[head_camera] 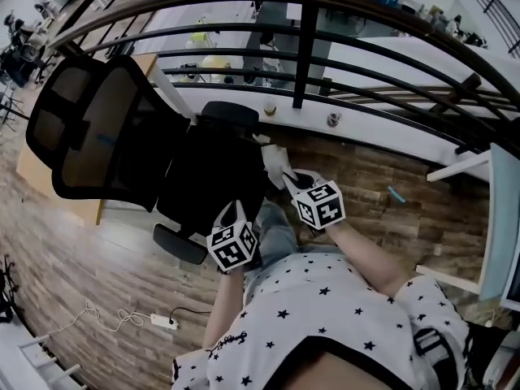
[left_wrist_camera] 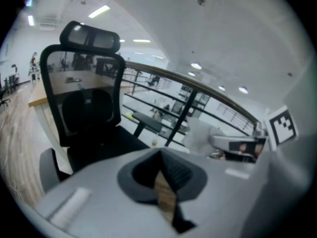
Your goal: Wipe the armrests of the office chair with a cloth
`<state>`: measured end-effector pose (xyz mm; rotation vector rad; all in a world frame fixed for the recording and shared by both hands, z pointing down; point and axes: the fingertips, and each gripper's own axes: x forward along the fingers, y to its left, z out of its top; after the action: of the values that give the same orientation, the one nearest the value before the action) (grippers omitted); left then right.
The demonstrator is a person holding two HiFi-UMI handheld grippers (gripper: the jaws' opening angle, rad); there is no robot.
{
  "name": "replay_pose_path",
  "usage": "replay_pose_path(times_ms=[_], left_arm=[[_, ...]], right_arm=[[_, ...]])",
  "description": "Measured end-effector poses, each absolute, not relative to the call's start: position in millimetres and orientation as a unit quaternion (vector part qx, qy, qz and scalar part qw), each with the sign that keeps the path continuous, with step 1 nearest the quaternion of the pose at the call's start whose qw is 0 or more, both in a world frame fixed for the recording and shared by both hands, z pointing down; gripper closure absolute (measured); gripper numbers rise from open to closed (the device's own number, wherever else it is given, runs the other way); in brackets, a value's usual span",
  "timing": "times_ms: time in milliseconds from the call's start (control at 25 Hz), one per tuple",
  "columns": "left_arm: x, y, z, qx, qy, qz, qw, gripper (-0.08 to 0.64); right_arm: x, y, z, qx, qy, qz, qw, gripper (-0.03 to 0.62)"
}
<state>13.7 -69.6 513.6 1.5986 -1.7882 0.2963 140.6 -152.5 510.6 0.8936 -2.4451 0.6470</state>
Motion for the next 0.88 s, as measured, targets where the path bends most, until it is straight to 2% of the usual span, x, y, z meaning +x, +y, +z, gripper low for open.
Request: replay_pose_path(times_ms=[880], left_arm=[[46,-24,493,0.632,-0.692,0.096,0.334,0.558]], right_arm=[[171,-87,481,0.299,-0.914,0.208,0.177,0.561]])
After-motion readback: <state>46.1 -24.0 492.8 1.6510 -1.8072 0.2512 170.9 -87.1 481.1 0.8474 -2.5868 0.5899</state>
